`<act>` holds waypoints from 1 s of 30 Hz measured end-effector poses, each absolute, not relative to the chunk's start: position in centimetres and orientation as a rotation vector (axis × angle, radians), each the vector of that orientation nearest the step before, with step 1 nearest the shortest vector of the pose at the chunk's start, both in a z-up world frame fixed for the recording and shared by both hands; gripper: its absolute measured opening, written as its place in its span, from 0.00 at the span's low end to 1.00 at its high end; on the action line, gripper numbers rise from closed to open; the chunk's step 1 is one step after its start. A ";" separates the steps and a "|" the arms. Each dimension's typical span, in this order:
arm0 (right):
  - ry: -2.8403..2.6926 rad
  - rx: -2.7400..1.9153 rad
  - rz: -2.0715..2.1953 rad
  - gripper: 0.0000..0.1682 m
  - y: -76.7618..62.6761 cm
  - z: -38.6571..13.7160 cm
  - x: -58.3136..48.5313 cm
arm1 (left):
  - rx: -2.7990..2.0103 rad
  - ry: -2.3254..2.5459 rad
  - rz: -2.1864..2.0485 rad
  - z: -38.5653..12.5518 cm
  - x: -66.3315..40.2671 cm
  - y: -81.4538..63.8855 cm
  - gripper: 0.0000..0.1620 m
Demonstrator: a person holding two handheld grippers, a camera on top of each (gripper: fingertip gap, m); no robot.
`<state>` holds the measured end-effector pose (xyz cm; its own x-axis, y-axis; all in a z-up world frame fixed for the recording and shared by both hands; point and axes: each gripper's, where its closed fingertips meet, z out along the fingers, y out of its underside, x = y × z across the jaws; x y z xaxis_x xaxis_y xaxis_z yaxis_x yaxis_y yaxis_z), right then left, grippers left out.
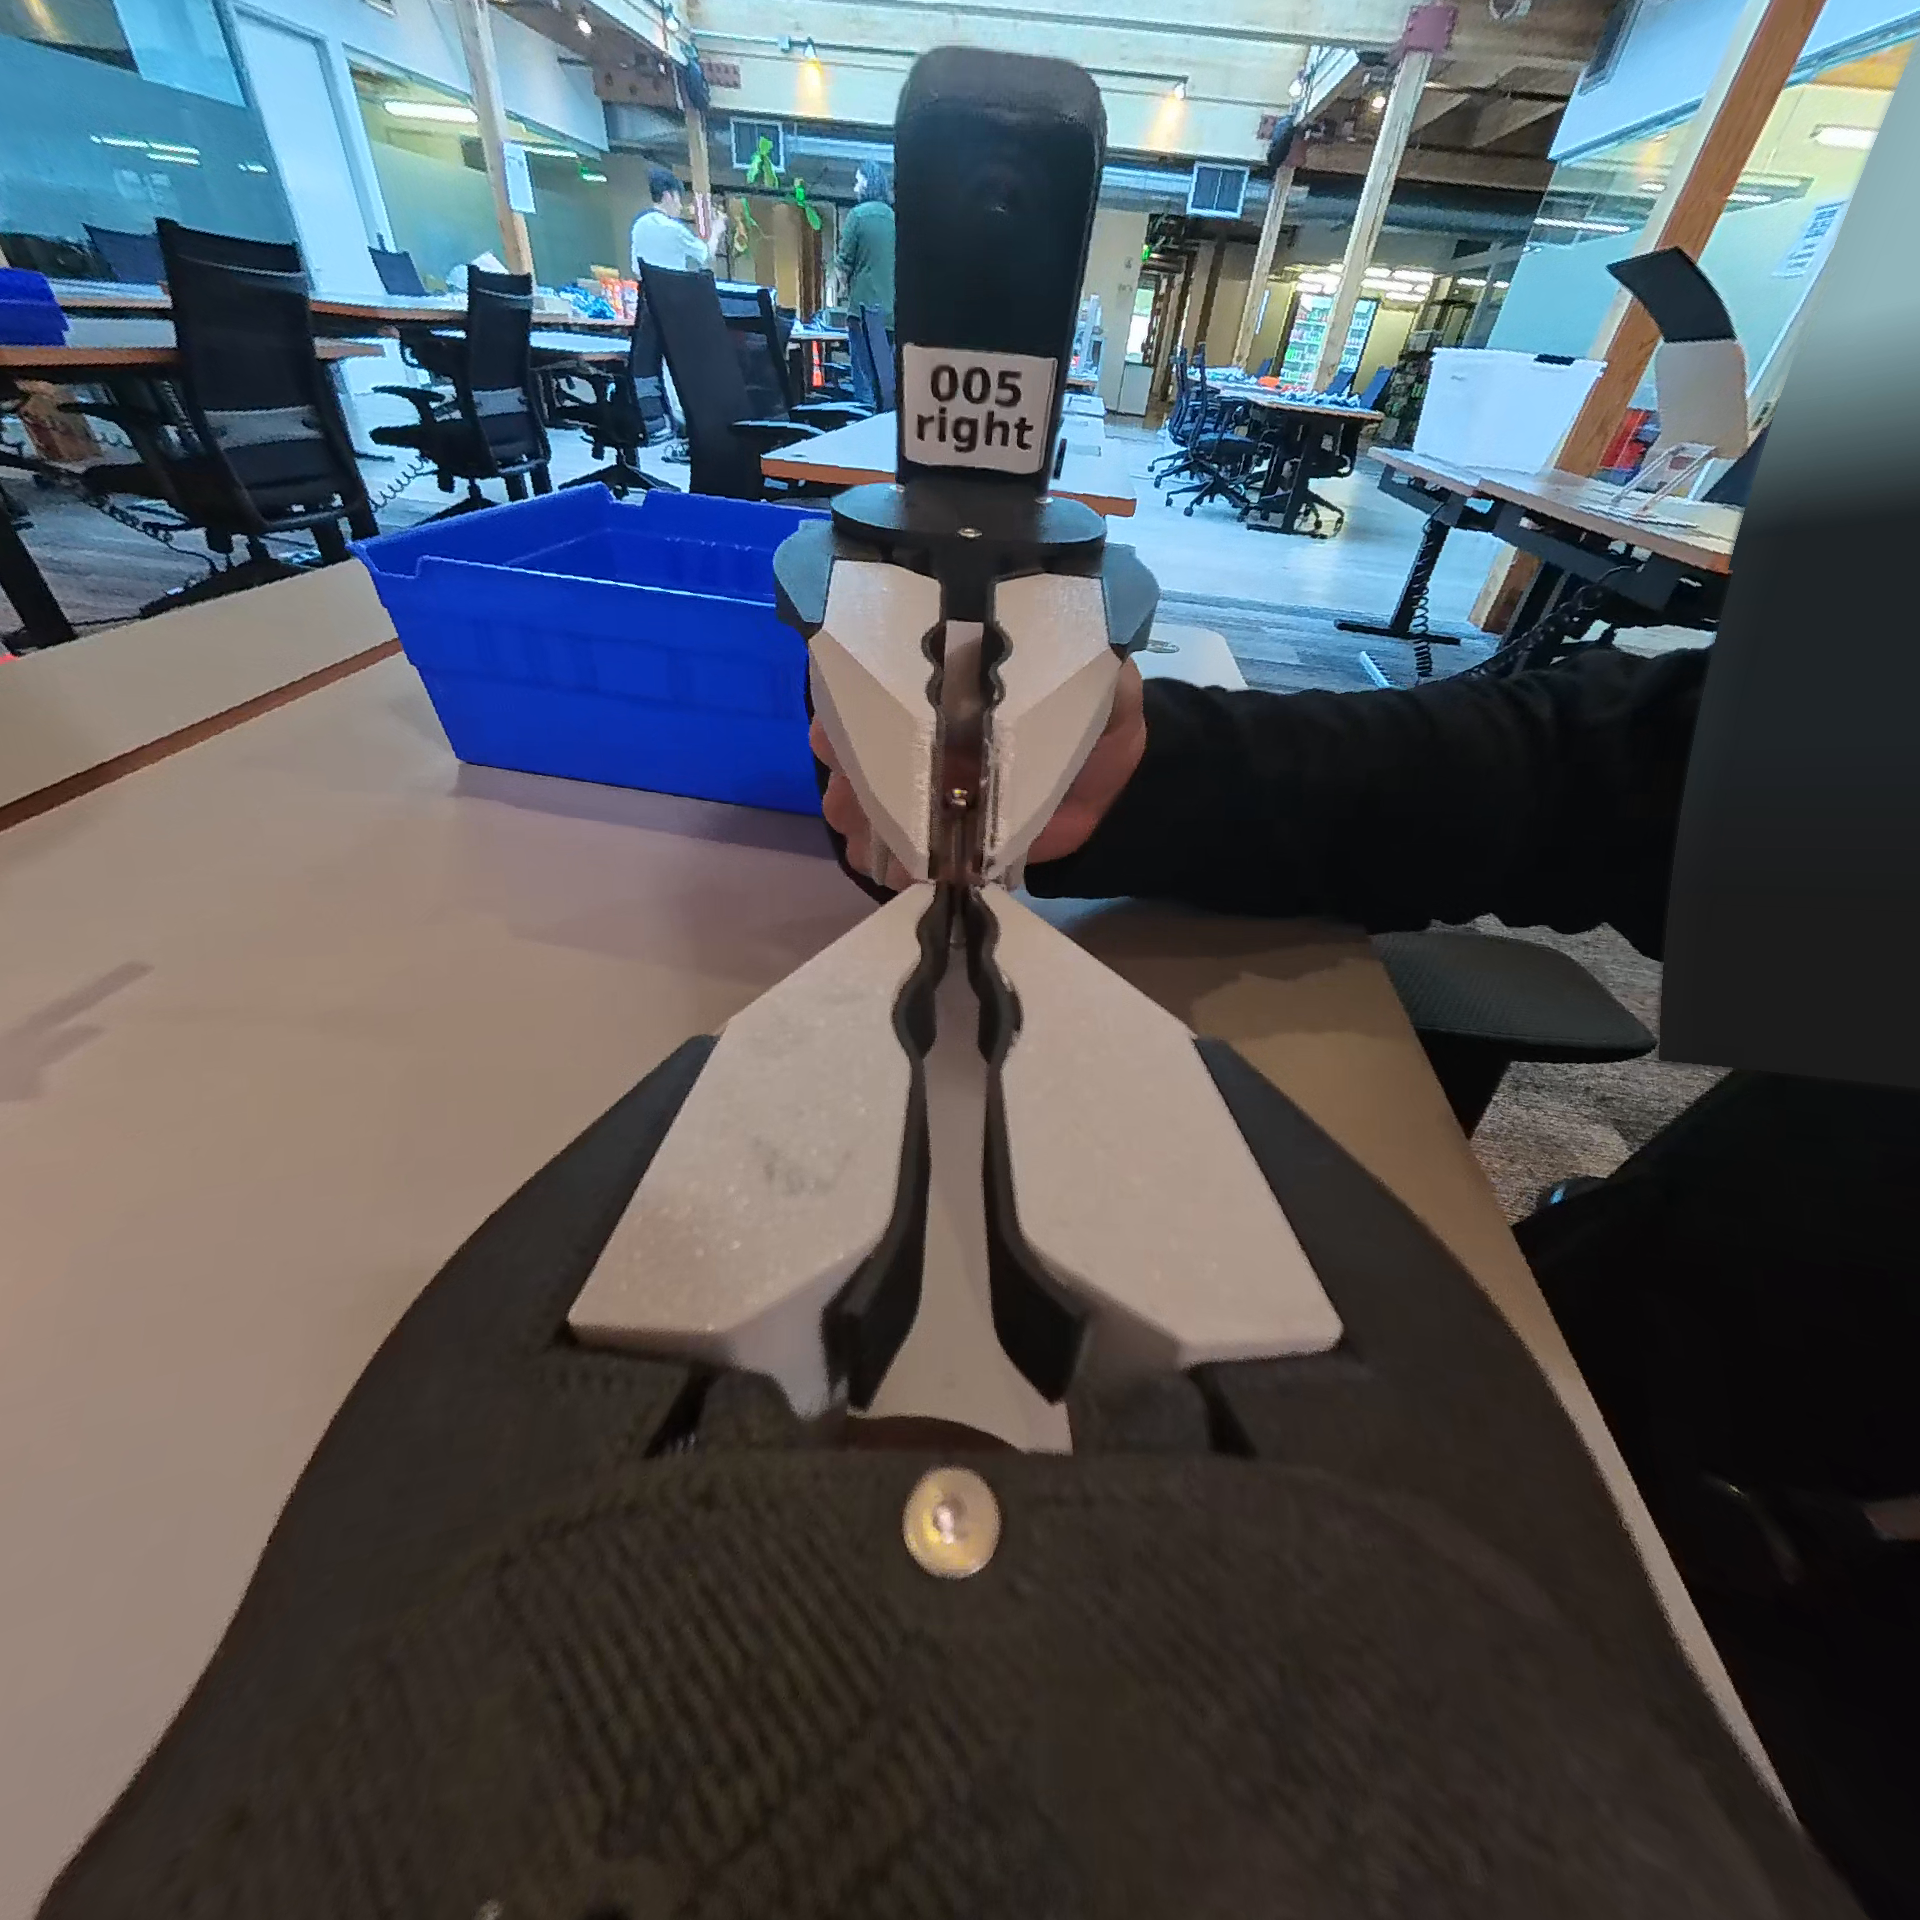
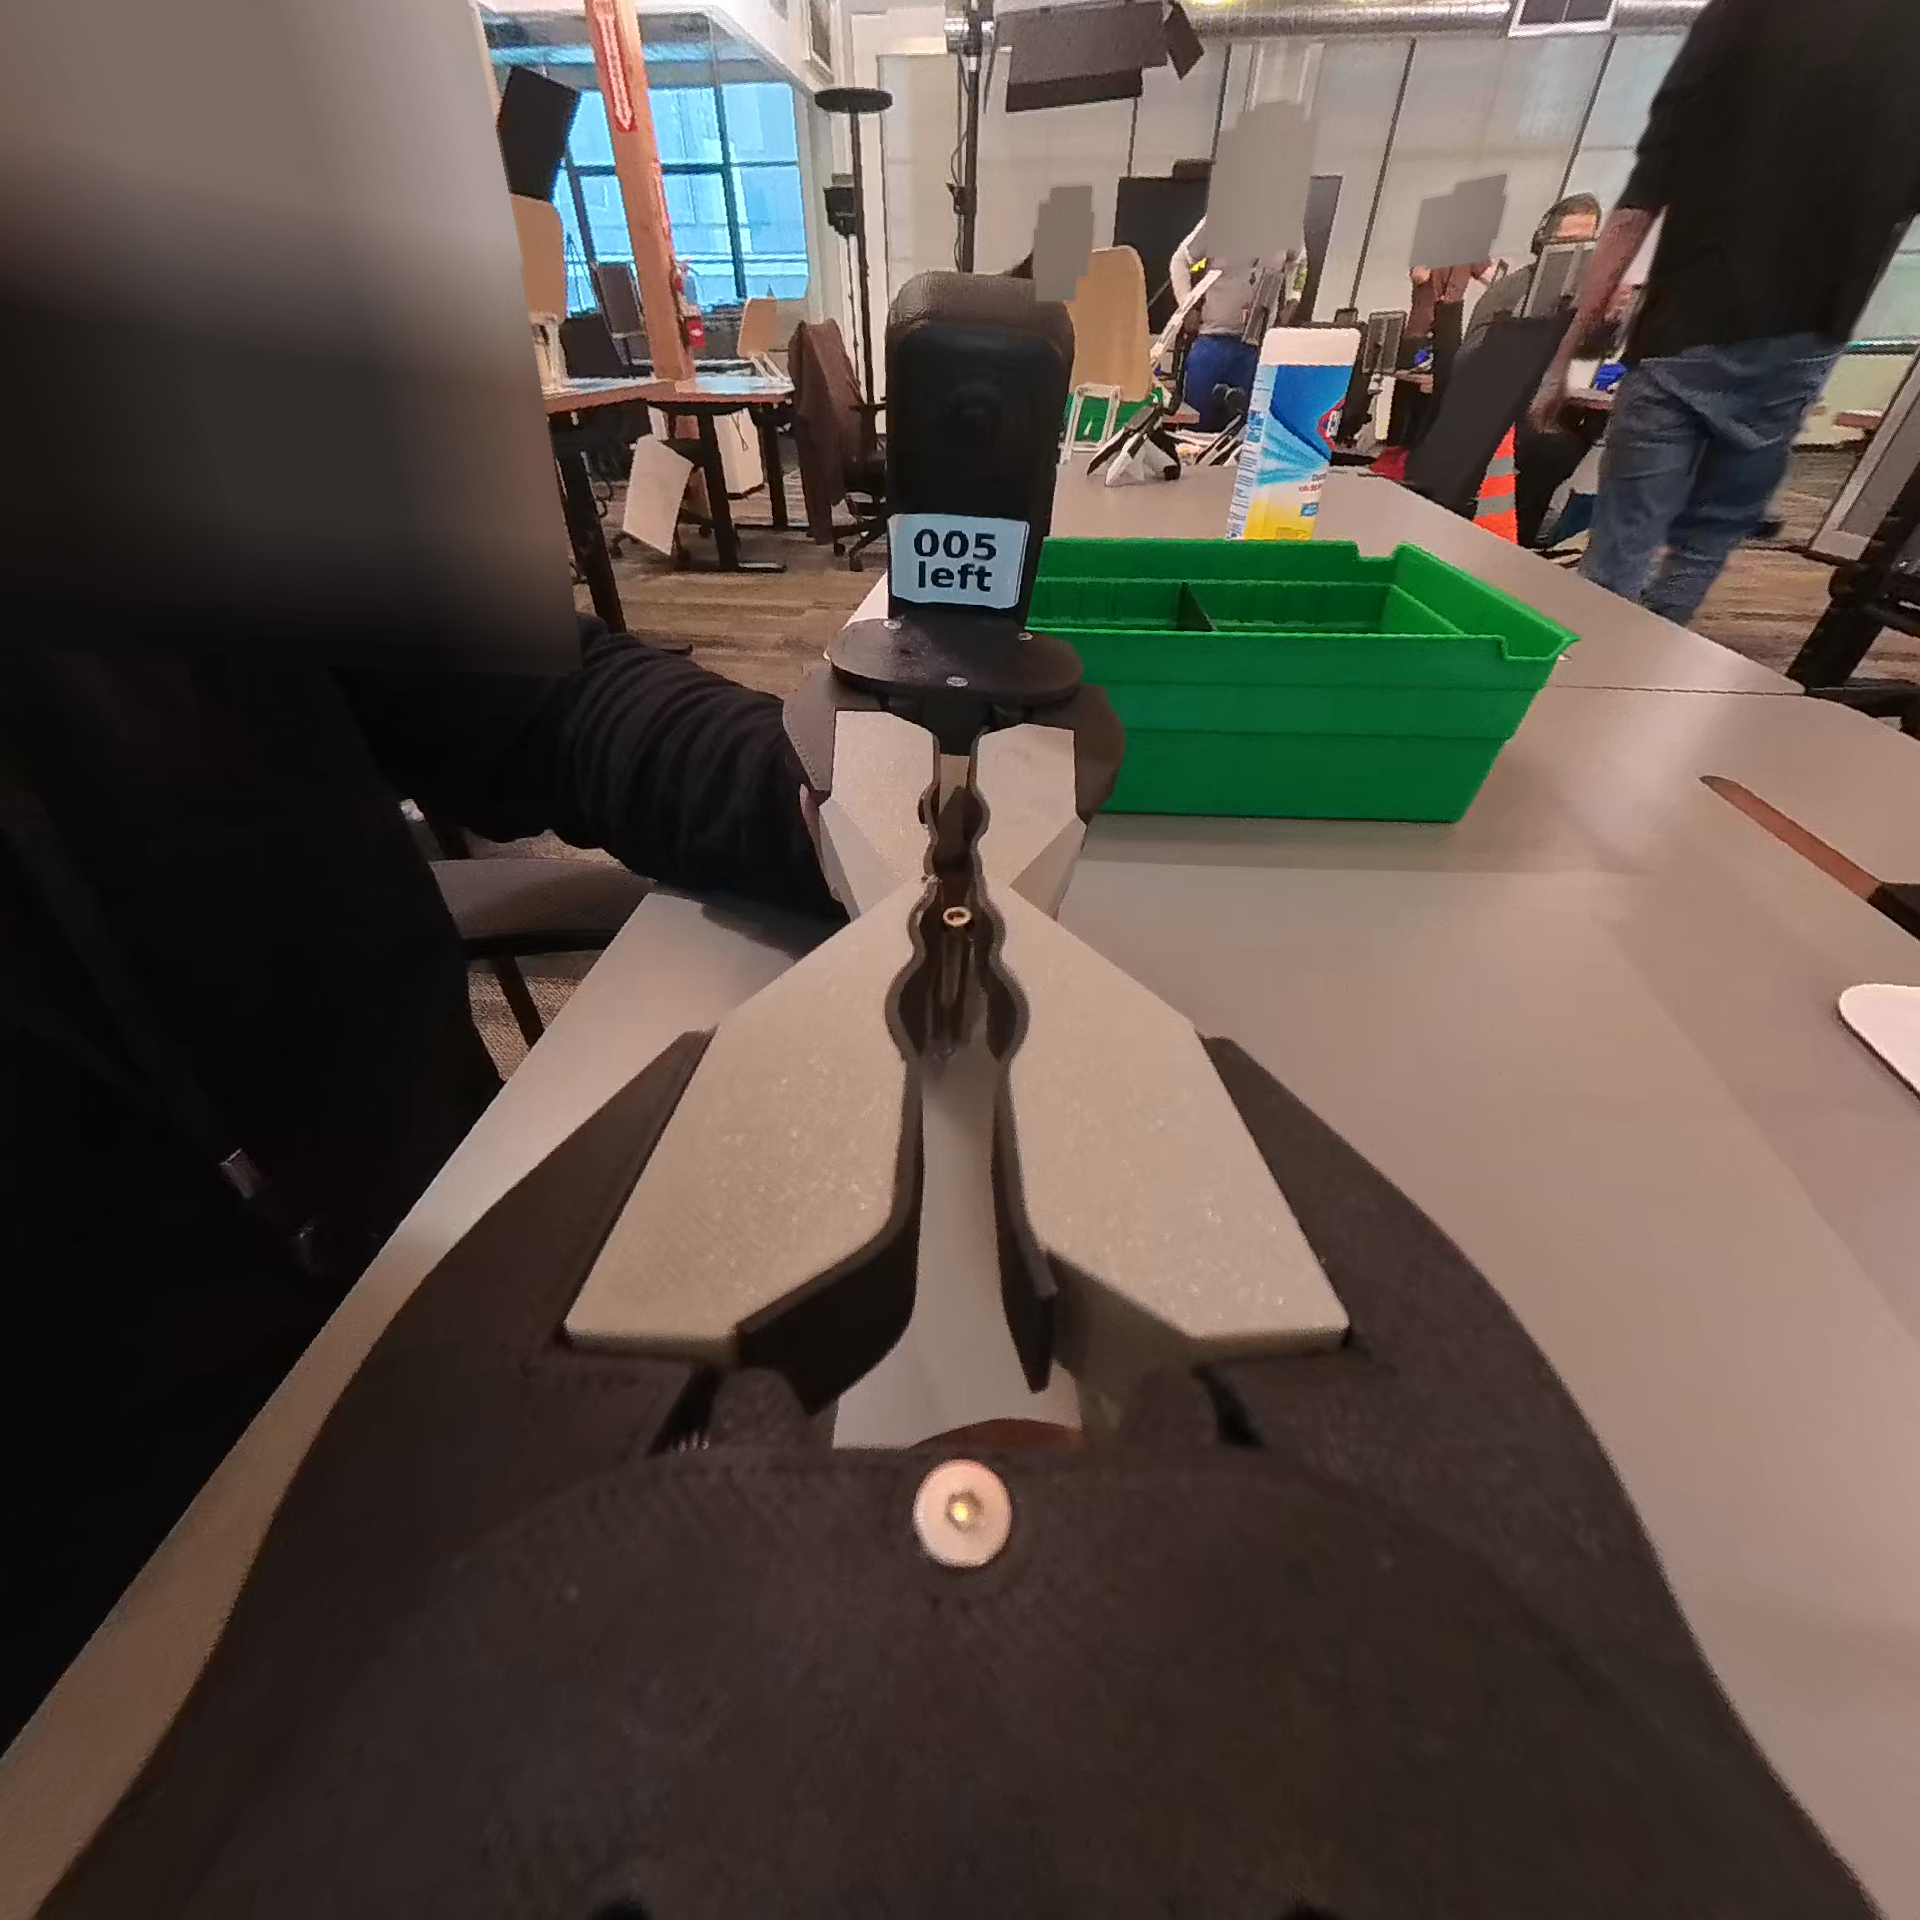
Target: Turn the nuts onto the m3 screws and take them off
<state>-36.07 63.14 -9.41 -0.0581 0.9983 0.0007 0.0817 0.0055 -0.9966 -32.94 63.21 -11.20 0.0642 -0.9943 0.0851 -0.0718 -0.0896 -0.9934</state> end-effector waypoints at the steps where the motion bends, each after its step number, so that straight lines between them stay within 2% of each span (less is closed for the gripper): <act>1: -1.306 -1.240 1.208 0.01 63.2 -9.4 -36.1 | -1.357 1.173 -1.184 -11.2 -33.0 63.3 0.00; 8: -1.093 -1.363 1.116 0.01 64.6 -9.4 -36.2 | -1.386 1.114 -1.103 -11.4 -33.1 64.6 0.00; 18: -0.541 -1.604 0.462 0.01 67.5 -11.7 -34.9 | -1.497 1.087 -1.008 -13.6 -32.8 66.0 0.00; 22: -0.462 -1.617 0.342 0.01 68.1 -11.8 -35.0 | -1.509 1.064 -1.027 -13.6 -33.0 66.3 0.00; 24: -0.494 -1.604 0.379 0.03 68.0 -11.4 -35.0 | -1.506 1.052 -1.053 -13.3 -33.2 66.4 0.00; 27: -0.610 -1.492 0.561 0.10 66.8 -9.6 -34.8 | -1.490 1.045 -1.111 -12.9 -33.4 66.2 0.00; 30: -0.868 -1.392 0.887 0.11 64.3 -8.8 -34.6 | -1.467 1.064 -1.181 -12.4 -33.4 65.6 0.00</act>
<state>-34.56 64.32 -8.83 0.4289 0.9033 -0.0120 -0.0071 -0.0099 -0.9999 -33.44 65.60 -12.44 0.1585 -0.9728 0.1691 -0.0669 -0.1814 -0.9811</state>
